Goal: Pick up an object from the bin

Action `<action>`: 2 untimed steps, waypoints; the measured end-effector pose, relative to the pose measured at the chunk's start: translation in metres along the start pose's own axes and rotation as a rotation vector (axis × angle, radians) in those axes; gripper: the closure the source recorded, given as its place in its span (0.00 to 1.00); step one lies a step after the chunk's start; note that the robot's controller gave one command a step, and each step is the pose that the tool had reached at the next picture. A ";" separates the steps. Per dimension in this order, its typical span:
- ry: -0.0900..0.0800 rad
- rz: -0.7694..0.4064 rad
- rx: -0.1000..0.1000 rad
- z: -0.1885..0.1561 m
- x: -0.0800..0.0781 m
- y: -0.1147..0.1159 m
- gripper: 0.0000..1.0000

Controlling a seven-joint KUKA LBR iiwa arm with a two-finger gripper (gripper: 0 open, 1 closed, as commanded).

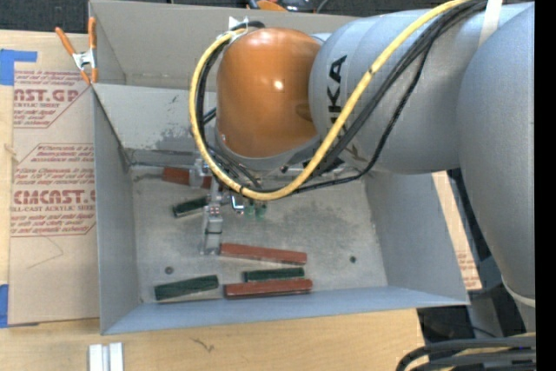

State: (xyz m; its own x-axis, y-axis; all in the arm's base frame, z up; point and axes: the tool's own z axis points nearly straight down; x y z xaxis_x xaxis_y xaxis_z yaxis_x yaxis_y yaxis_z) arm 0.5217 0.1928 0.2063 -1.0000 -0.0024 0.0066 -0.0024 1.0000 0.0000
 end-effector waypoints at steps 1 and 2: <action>-0.003 -0.177 0.002 0.141 -0.035 -0.016 0.00; -0.007 -0.161 0.003 0.137 -0.047 -0.139 0.00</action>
Offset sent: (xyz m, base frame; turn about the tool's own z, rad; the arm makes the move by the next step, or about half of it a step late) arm 0.0356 -0.0158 -0.1363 -0.1759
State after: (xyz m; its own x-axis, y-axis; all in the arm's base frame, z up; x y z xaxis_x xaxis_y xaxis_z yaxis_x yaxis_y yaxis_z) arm 0.5685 0.0535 0.0693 -0.9867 -0.1623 0.0000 -0.1623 0.9867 -0.0021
